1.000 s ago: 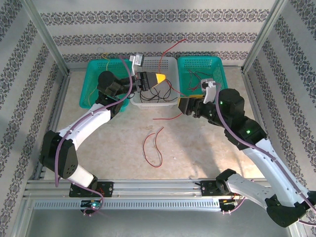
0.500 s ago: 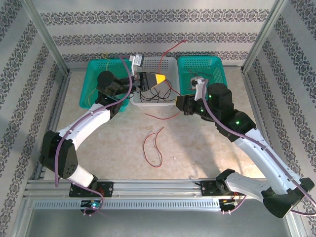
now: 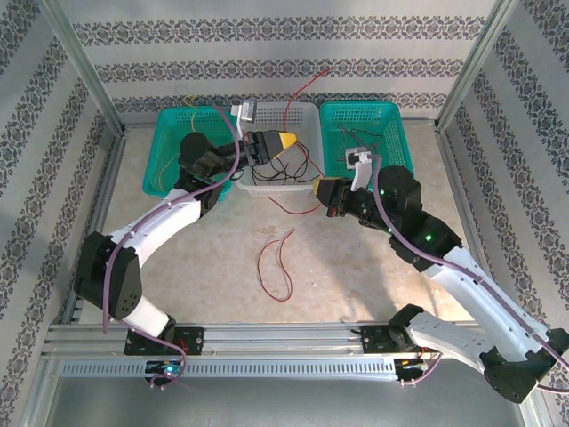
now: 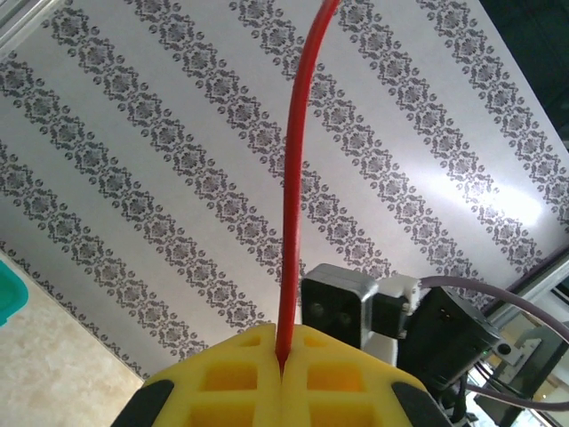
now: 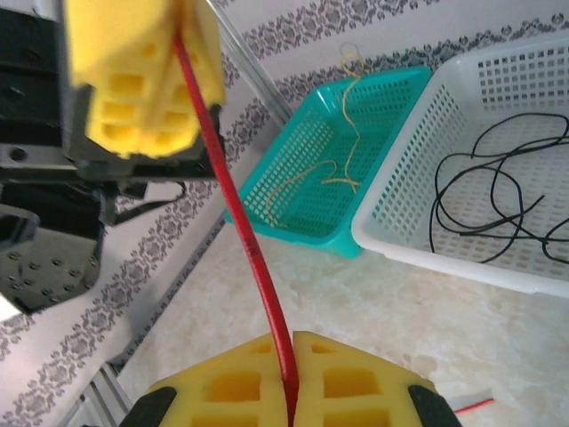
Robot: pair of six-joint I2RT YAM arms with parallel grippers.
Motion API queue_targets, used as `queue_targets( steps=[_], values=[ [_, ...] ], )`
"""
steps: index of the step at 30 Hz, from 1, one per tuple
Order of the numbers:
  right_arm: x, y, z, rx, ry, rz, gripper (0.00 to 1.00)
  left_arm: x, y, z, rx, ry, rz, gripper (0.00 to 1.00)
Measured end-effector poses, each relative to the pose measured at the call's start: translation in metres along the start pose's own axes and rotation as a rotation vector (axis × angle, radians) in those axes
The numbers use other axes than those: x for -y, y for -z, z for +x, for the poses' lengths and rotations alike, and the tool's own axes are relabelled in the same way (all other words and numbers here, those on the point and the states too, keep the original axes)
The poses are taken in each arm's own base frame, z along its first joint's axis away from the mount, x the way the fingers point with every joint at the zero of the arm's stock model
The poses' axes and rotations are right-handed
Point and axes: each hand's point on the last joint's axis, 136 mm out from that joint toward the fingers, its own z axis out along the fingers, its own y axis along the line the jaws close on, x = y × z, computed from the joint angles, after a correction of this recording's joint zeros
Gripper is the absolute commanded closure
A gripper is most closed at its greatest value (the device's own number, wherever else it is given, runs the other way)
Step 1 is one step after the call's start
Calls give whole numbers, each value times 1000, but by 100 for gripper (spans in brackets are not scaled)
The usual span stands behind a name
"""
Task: Untangle the cables
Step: Place the cable in the container.
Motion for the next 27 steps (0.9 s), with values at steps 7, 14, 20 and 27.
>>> queue_targets(
  steps=[7,14,20,27],
  values=[
    [7,6,-12,49,-36,22,100,-12,4,-18,108,0,-48,32],
    [40,12,-36,91,-107,132,100,-45,30,-18,213,-21,-262,7],
    [65,15,-71,134,-145,213,100,-32,57,-22,270,-127,-413,3],
    [114,20,-100,153,-210,343,100,-40,79,-14,268,-169,-549,4]
  ],
)
